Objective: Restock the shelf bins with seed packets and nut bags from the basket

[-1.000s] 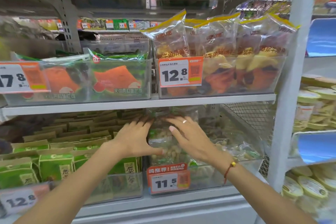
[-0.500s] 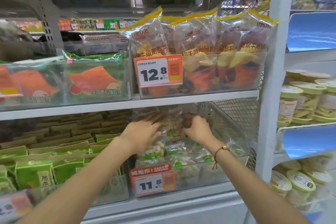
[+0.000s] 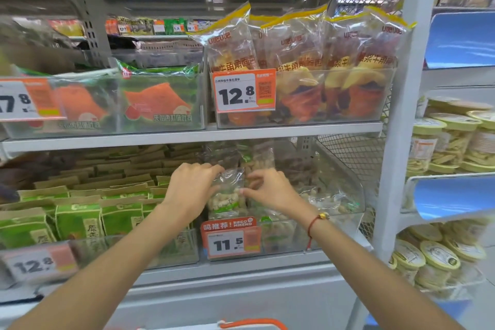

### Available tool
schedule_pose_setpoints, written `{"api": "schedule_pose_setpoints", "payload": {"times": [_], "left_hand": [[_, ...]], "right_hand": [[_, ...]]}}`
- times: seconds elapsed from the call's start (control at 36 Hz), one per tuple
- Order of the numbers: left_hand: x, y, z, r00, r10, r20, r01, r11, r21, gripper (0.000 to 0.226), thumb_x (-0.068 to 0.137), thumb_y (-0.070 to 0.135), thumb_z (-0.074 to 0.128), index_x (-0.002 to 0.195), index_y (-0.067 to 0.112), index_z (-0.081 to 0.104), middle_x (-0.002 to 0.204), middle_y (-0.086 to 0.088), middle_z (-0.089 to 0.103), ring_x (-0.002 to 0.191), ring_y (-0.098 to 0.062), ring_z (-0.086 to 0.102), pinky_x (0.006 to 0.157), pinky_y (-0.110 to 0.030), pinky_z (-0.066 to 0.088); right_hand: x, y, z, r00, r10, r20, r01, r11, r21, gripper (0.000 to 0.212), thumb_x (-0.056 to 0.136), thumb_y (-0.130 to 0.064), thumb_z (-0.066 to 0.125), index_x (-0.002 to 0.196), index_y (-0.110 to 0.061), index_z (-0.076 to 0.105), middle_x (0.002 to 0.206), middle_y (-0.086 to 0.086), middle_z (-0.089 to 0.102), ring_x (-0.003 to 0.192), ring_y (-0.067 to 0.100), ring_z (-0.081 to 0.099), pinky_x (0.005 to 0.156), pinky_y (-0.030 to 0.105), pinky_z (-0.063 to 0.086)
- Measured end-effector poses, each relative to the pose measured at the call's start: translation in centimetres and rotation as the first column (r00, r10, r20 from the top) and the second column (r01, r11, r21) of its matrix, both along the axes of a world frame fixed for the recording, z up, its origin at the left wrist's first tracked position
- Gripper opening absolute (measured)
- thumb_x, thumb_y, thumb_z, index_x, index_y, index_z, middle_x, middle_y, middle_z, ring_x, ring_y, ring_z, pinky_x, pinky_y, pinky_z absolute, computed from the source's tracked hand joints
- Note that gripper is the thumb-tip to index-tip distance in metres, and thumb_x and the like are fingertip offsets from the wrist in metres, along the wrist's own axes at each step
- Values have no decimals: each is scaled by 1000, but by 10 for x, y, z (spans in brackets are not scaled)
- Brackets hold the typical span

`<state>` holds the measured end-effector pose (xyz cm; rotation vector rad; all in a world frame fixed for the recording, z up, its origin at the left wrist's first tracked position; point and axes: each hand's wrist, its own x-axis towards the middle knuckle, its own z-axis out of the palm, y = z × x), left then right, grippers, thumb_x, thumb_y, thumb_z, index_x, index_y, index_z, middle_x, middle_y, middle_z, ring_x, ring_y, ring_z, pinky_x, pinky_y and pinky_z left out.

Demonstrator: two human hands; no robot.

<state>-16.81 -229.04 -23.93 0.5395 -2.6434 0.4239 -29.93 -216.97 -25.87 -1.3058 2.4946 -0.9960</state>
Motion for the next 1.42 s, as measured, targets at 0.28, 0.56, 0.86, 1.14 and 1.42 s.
{"api": "schedule_pose_setpoints", "payload": {"times": [0.28,0.56,0.86,1.14,1.42], "left_hand": [[0,-10,-8,989,-13,145,9,1000,24,39,96,42,48,134,35,50,123,7,63,111,-15,59,97,-32,37],[8,2,2,992,-81,94,76,996,56,52,94,33,53,143,32,34,136,9,50,122,-15,47,102,-32,32],[-57,55,-40,899,-272,344,246,962,117,44,101,26,33,144,13,32,142,-7,46,125,-27,47,102,-39,37],[-76,53,-35,820,-215,531,119,971,209,41,98,20,31,138,22,37,127,-8,58,110,-30,57,88,-41,47],[-80,63,-43,849,-302,434,126,913,388,52,103,33,19,152,23,5,160,-3,7,145,-25,16,116,-43,22]], "right_hand": [[18,-19,-7,997,-79,-13,80,994,72,23,78,-34,77,63,-18,68,75,0,72,72,17,66,75,39,57],[-12,25,17,991,117,59,-123,986,115,43,80,-28,75,120,-18,64,99,-2,71,93,10,65,89,29,53],[-57,82,-24,956,195,-219,-62,865,498,56,94,-61,31,147,-46,18,157,-11,20,145,20,14,114,56,17],[-65,76,-19,968,244,59,-241,841,484,51,99,-42,41,148,-37,27,156,-3,25,143,22,24,118,44,16],[-95,98,-41,966,-55,-251,172,865,471,75,92,-66,7,152,-23,15,159,12,11,146,32,8,118,47,13]]}}
